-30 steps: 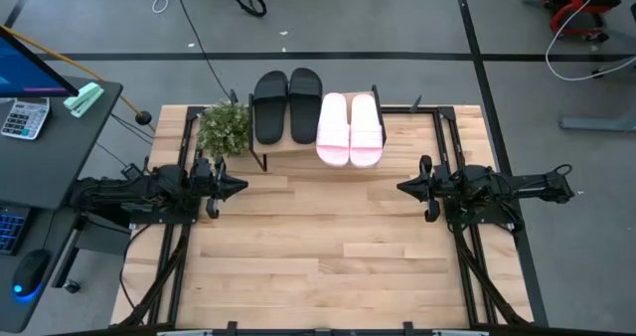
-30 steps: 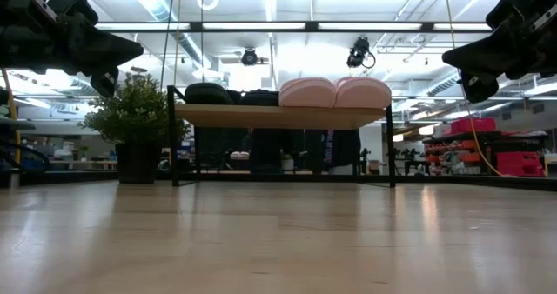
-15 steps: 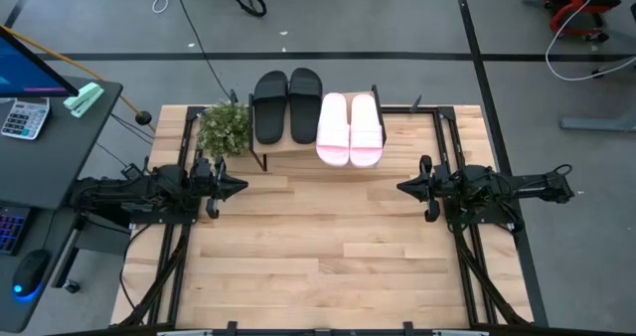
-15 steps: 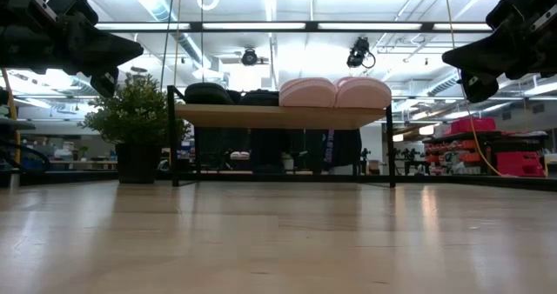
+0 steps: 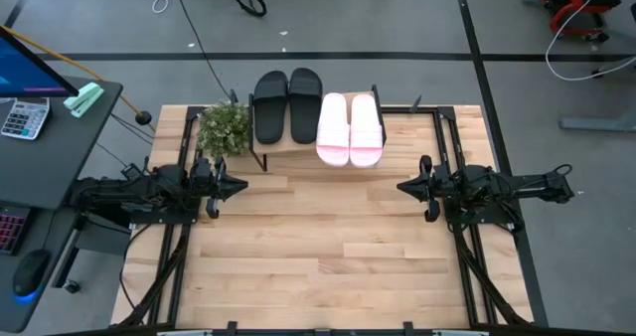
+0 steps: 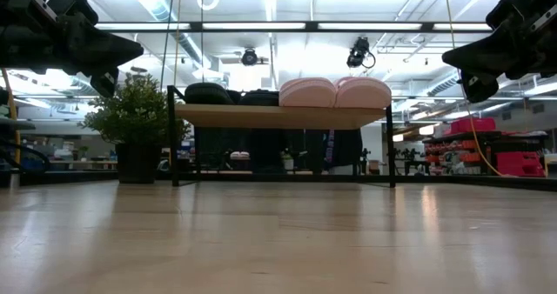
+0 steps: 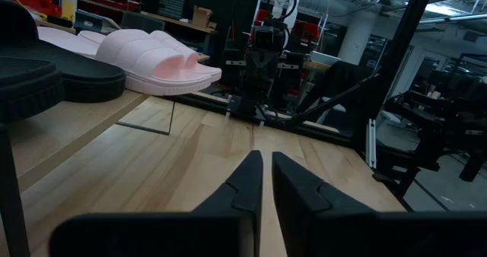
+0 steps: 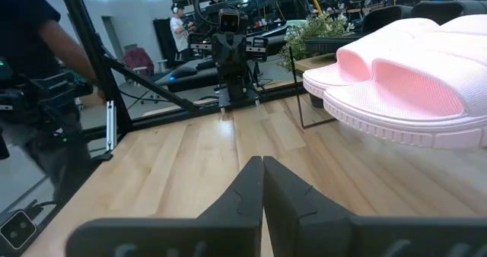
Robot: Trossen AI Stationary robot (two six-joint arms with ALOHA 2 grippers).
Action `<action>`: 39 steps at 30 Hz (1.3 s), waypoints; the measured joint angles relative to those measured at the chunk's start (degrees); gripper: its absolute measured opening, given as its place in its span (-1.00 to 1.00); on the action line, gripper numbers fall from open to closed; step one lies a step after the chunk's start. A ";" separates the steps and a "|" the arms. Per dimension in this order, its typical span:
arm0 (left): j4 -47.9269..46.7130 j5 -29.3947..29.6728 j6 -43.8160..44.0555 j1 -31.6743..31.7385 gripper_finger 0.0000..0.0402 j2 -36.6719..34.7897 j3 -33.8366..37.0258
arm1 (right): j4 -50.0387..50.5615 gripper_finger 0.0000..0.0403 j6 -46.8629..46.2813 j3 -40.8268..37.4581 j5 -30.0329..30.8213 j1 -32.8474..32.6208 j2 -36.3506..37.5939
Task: Pick and place slides into the shelf
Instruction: Return to Home Position
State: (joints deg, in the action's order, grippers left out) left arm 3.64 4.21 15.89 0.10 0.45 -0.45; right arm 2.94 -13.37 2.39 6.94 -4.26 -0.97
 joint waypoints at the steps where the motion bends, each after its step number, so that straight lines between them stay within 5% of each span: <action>1: 0.00 0.00 -0.01 0.00 -0.81 0.00 0.00 | 0.01 -0.93 0.00 0.00 0.00 0.01 0.00; 39: 0.00 0.02 0.01 -0.02 -0.86 0.00 0.00 | 0.00 -0.92 0.00 0.00 0.01 -0.01 0.00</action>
State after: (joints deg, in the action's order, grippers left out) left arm 3.64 4.23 15.90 0.08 0.45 -0.45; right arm 2.94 -13.37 2.39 6.94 -4.27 -0.97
